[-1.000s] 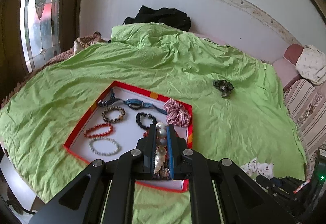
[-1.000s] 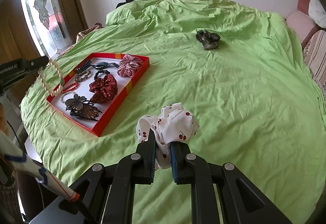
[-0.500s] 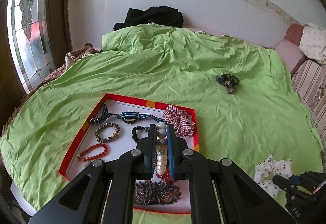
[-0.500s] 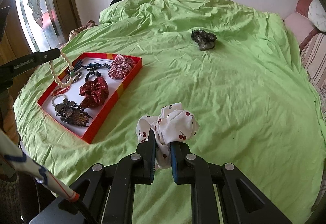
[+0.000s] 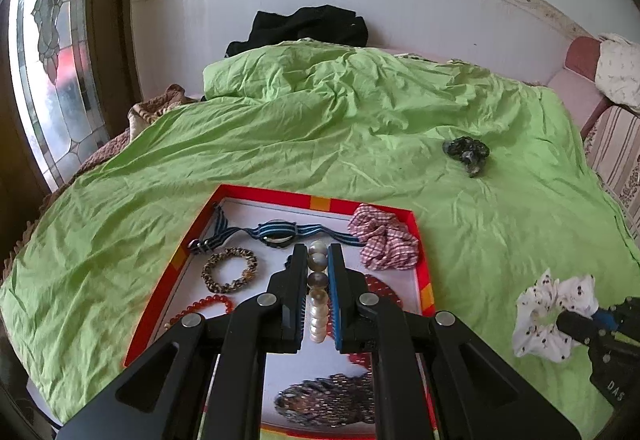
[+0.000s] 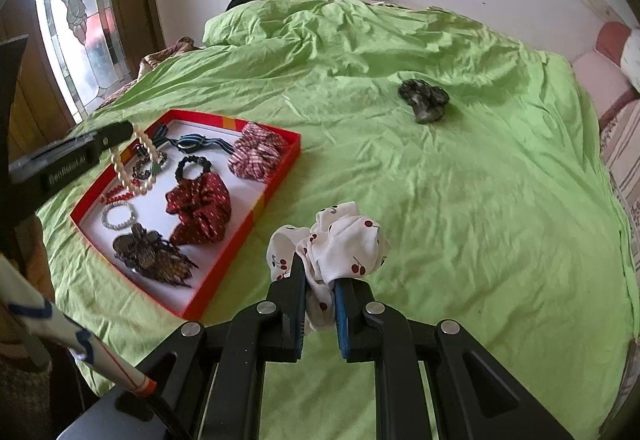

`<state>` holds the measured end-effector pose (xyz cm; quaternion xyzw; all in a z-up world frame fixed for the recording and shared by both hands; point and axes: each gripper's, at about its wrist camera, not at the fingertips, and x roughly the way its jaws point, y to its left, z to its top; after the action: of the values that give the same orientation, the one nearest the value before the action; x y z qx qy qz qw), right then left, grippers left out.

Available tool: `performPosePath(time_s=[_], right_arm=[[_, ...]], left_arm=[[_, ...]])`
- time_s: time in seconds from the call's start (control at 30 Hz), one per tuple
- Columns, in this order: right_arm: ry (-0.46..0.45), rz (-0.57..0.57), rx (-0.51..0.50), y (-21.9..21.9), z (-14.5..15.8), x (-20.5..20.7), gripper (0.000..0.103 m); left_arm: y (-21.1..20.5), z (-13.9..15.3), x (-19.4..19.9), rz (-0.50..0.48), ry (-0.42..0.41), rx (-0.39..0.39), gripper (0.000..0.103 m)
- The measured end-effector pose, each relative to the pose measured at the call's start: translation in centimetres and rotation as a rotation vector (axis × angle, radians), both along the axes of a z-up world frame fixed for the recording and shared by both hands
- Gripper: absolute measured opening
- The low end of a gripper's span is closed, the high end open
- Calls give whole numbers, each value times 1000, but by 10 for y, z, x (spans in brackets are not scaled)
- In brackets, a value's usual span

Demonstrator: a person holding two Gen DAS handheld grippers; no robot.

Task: Organize jewelry
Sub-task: 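Carry the pearl bracelet with the left tool while the right carries the scrunchie toward the box, then lower the pearl bracelet with the left tool while the right lowers the scrunchie into the box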

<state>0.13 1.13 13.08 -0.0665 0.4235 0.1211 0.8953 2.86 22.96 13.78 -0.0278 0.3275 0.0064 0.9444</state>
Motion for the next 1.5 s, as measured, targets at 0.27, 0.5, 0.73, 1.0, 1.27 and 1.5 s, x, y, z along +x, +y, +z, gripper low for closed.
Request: performPosePath(time_s=[0.27, 0.5, 0.73, 1.0, 1.27, 1.5], right_arm=[[-17, 17, 18, 34, 9, 26, 14], [-36, 52, 46, 63, 17, 44, 14], [4, 94, 111, 84, 9, 63, 14], [59, 140, 188, 111, -1, 87, 14], [114, 219, 205, 142, -20, 84, 14], [186, 276, 217, 160, -44, 77, 14]], left_arm=[[33, -8, 2, 5, 8, -73, 9], [65, -4, 1, 24, -8, -138, 9], [99, -14, 10, 42, 25, -273, 9], [103, -38, 26, -23, 100, -404, 9], [111, -61, 44, 34, 177, -377, 9], [122, -71, 60, 43, 207, -414, 9]])
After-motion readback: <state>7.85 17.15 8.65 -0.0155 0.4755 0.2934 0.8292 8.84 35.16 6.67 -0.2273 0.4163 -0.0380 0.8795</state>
